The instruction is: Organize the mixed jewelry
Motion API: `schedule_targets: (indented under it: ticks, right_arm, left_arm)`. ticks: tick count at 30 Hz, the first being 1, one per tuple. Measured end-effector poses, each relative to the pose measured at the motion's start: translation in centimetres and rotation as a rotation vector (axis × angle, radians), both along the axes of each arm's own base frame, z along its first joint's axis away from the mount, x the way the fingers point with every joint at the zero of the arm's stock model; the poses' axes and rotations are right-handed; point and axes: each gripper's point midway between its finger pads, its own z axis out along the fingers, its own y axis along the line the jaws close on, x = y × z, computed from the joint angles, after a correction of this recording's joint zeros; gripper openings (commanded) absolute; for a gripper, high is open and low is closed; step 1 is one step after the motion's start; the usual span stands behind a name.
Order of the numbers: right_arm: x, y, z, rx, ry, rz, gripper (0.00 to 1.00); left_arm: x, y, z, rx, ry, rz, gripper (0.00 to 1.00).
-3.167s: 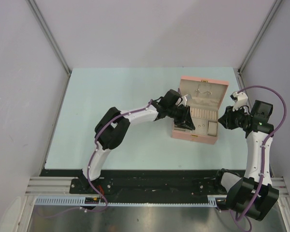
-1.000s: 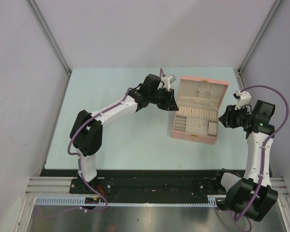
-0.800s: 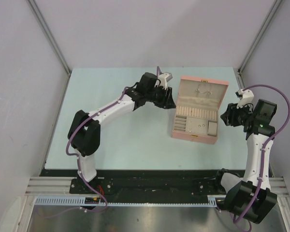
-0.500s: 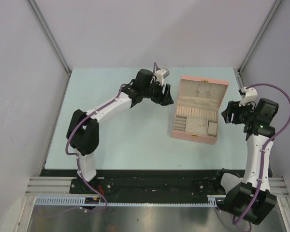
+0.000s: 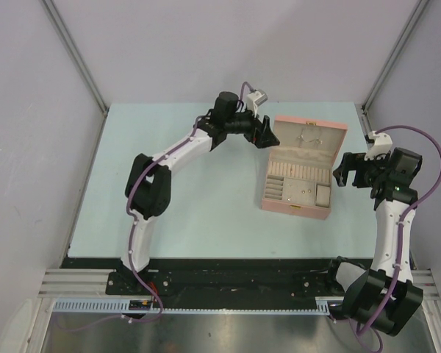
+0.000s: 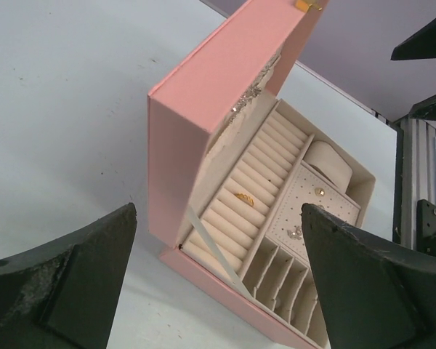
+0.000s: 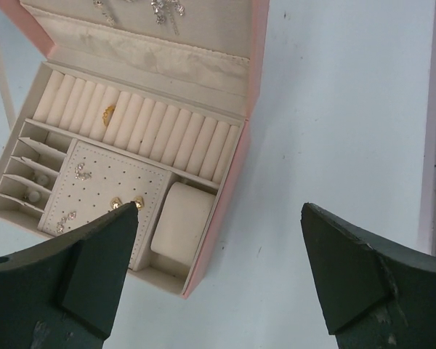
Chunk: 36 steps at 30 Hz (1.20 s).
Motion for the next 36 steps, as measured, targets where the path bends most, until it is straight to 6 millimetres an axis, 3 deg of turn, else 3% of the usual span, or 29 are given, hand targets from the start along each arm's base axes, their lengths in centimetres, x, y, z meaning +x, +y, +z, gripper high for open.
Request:
schedule_targets:
  ticks: [8,23,28,36]
  right_arm:
    - [0.2,-0.1,-0.7,0.013,0.025,-0.003,1.00]
    - [0.1,-0.2,-1.2,0.017,0.047,-0.009,1.00]
    - [0.1,-0.2,-1.3,0.019,0.052,-0.009,1.00]
    - [-0.1,-0.1,-1.2,0.017,0.049,-0.007,1.00]
  left_arm:
    - [1.4,-1.7,-1.5,-0.048,-0.055,-0.050,1.00]
    - [-0.4,-3.7,0.5,-0.148,-0.068,-0.157,1.00]
    - [-1.7,-3.4,0.7,-0.139,-0.047,-0.166,1.00]
    - [-5.9,-1.3,2.4,-0.122,-0.008,-0.179,1.00]
